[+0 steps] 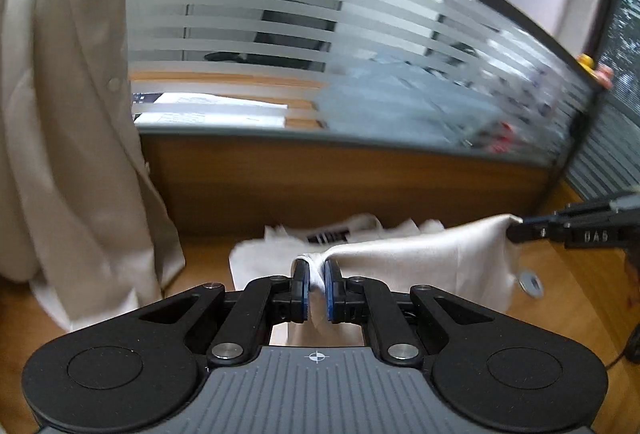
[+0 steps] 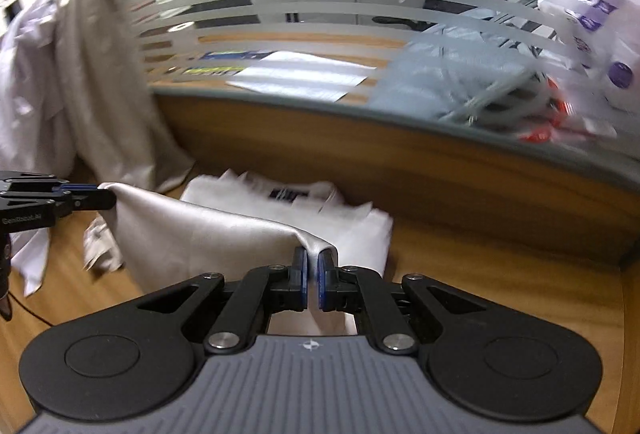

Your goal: Fold clothes

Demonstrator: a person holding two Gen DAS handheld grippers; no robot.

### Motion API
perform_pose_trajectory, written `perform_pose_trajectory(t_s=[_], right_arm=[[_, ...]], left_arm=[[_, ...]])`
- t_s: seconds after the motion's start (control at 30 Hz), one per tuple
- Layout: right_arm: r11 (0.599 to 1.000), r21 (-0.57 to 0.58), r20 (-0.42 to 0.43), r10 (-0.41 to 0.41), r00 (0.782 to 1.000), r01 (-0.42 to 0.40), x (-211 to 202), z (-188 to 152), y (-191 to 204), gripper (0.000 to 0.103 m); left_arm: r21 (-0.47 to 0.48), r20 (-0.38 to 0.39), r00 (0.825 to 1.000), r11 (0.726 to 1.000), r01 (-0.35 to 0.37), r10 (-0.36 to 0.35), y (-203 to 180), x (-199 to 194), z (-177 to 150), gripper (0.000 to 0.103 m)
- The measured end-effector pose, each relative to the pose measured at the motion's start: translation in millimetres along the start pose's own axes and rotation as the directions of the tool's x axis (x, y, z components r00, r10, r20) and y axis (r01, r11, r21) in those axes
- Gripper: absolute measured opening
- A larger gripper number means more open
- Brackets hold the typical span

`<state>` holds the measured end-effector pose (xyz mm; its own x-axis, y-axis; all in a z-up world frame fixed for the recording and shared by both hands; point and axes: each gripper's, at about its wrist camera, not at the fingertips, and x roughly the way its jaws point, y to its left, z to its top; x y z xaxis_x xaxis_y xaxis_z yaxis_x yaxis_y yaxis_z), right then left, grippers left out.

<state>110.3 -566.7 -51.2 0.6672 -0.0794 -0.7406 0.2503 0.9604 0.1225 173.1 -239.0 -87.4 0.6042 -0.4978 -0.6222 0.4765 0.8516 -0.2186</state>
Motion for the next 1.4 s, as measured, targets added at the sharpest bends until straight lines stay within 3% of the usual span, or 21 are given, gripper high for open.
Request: perform_pose_trajectory(t_s=[0.27, 0.5, 0.73, 0.83, 0.97, 1.03, 1.17, 1.23, 1.4], right_arm=[[0.997, 0.069, -0.014, -0.033, 0.999, 0.034, 72, 49, -35, 0.005], [0.994, 0.097, -0.069, -0.043, 0.997, 0.049, 133, 56, -58, 0.005], [0.998, 0.053, -0.092, -0.042, 0.995, 0.047, 161, 54, -61, 0.007], [0.998, 0.049, -0.081, -0.041, 0.996, 0.045, 159, 55, -62, 0.013], [0.998, 0.027, -0.036, -0.062, 0.997, 0.063, 132, 58, -57, 0.03], [0.999, 0.022, -0.013, -0.046, 0.999, 0.046, 114, 56, -59, 0.043], [1.0, 0.0, -0.009, 0.002, 1.0, -0.002, 79, 39, -61, 0.05], [1.0, -0.012, -0.029, 0.022, 0.999, -0.022, 67, 23, -60, 0.059], [0.998, -0.032, -0.09, 0.059, 0.994, -0.062, 51, -21, -55, 0.06]], left_arm=[[-0.071, -0.045, 0.998, 0.996, -0.048, 0.045, 19, 76, 33, 0.01], [-0.109, -0.109, 0.992, 0.991, -0.075, 0.063, 33, 128, 38, 0.01], [-0.18, -0.13, 0.989, 0.98, -0.086, 0.063, 41, 147, 29, 0.01], [-0.232, -0.116, 0.992, 0.97, -0.074, 0.048, 45, 142, 28, 0.016], [-0.279, -0.063, 0.997, 0.959, -0.052, 0.036, 47, 113, 31, 0.029], [-0.283, -0.039, 0.999, 0.958, -0.036, 0.026, 47, 93, 30, 0.035], [-0.264, -0.043, 0.999, 0.965, -0.006, -0.006, 42, 63, 19, 0.039], [-0.246, -0.059, 0.998, 0.969, 0.004, -0.019, 37, 51, 10, 0.044], [-0.207, -0.119, 0.988, 0.976, 0.072, -0.098, 27, 38, -18, 0.049]])
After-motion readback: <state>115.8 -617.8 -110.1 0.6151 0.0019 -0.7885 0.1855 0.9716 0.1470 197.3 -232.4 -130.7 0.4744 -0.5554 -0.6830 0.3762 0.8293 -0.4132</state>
